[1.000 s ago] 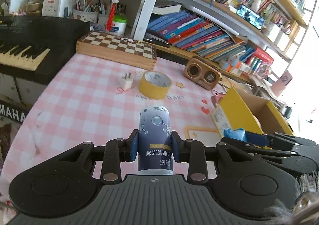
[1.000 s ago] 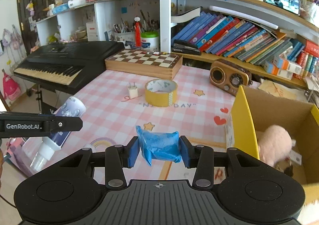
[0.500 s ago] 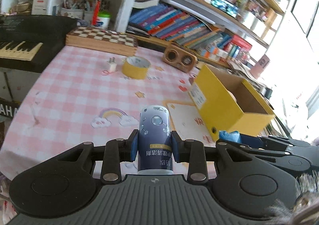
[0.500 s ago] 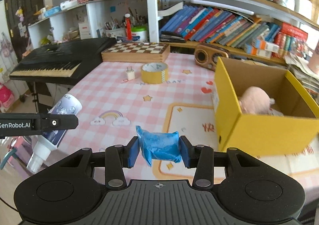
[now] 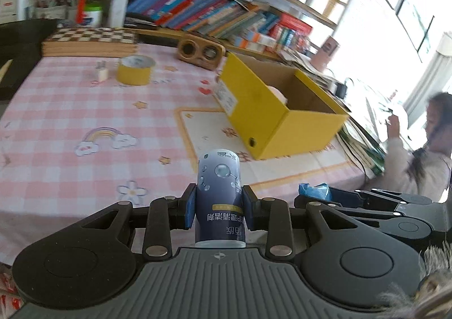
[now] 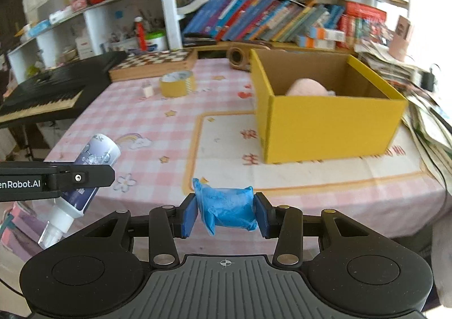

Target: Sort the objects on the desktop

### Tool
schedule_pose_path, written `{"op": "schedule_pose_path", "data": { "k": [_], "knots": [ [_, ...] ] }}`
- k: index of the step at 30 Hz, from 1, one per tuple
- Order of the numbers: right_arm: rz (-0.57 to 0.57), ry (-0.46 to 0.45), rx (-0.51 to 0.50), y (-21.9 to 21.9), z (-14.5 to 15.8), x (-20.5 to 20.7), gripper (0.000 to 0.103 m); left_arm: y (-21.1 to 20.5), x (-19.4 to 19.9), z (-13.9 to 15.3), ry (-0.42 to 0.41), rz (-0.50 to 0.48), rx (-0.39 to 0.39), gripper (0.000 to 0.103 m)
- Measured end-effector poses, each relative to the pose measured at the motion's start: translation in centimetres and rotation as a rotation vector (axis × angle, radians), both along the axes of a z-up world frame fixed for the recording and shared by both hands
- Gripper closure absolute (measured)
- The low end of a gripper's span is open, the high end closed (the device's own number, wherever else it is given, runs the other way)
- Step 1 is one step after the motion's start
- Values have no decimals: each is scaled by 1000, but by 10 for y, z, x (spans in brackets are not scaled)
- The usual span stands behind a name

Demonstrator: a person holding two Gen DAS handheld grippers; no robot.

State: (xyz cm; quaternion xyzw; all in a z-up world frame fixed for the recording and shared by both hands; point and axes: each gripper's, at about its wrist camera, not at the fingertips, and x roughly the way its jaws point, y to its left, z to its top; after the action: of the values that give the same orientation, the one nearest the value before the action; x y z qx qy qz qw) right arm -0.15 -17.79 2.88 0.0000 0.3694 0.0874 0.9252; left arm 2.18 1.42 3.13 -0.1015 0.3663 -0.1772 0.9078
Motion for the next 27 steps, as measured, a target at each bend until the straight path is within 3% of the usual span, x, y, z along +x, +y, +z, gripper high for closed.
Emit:
{"op": "schedule_pose_path", "data": {
  "k": [15,27],
  "knots": [
    [-121,24,1,-75,-3,5,61,-79,30,2,9,-145,16,73],
    [-77,27,4,-118,-2,37,61,-134,49,5,12,-177,38,73]
  ]
}}
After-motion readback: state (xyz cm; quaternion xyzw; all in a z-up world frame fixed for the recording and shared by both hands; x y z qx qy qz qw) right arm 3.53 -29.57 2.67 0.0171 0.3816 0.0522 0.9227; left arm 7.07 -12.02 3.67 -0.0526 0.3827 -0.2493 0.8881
